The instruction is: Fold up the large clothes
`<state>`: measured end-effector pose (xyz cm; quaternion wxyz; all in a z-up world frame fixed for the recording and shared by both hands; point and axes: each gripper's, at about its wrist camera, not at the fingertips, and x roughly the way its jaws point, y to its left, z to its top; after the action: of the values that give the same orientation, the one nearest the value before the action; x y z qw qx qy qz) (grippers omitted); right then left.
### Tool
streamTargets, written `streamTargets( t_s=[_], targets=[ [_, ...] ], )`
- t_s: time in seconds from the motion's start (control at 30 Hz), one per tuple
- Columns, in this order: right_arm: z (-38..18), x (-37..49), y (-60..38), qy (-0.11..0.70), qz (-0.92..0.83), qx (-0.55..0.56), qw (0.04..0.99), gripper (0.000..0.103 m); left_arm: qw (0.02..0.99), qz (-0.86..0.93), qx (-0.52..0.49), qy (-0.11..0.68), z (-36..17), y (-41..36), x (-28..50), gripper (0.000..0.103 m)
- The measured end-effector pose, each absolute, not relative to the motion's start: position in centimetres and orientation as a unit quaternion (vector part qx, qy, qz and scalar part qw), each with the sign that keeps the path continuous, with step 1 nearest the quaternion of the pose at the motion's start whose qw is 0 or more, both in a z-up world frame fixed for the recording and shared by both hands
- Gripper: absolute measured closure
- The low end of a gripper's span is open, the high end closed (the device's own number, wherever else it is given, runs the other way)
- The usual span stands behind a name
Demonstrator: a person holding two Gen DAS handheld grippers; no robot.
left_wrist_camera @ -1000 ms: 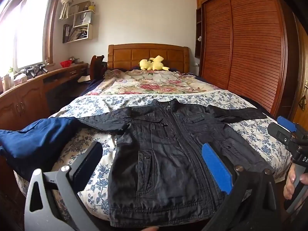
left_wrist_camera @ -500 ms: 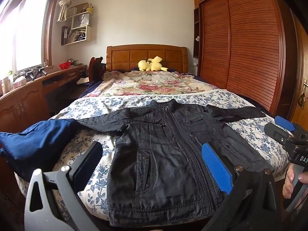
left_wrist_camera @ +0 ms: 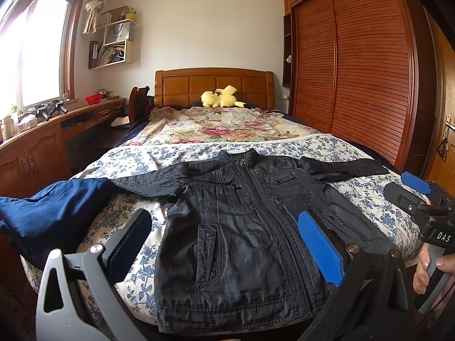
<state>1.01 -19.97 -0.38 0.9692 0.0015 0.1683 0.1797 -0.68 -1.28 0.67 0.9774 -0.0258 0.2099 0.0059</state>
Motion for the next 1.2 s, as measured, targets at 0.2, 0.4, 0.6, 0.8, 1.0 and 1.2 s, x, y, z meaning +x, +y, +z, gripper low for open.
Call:
streamTargets(
  t_s=[0.2, 0.4, 0.6, 0.8, 1.0, 1.2],
  targets=[
    [-0.36, 0.99, -19.98, 0.169, 0.179, 0.001, 0.969, 0.000, 0.978, 0.004, -0.025, 0.207, 0.98, -1.52, -0.97, 0.000],
    [-0.37, 0.95, -19.91, 0.168, 0.178, 0.000, 0.970, 0.000, 0.978, 0.004, -0.025, 0.206, 1.09, -1.55, -1.12, 0.000],
    [-0.37, 0.91, -19.95, 0.168, 0.179, 0.000, 0.970, 0.000, 0.978, 0.004, -0.024, 0.206, 1.14, -1.58, -1.11, 0.000],
    [-0.36, 0.84, -19.98, 0.167, 0.179, 0.001, 0.970, 0.000, 0.978, 0.004, -0.024, 0.206, 1.35, -1.66, -1.10, 0.000],
    [-0.38, 0.77, -20.03, 0.167, 0.178, 0.001, 0.970, 0.000, 0.979, 0.003, -0.021, 0.203, 1.64, -1.79, -1.27, 0.000],
    [-0.36, 0.75, -20.05, 0.167, 0.179, 0.001, 0.970, 0.000, 0.979, 0.004, -0.022, 0.203, 1.66, -1.91, -1.34, 0.000]
  ],
)
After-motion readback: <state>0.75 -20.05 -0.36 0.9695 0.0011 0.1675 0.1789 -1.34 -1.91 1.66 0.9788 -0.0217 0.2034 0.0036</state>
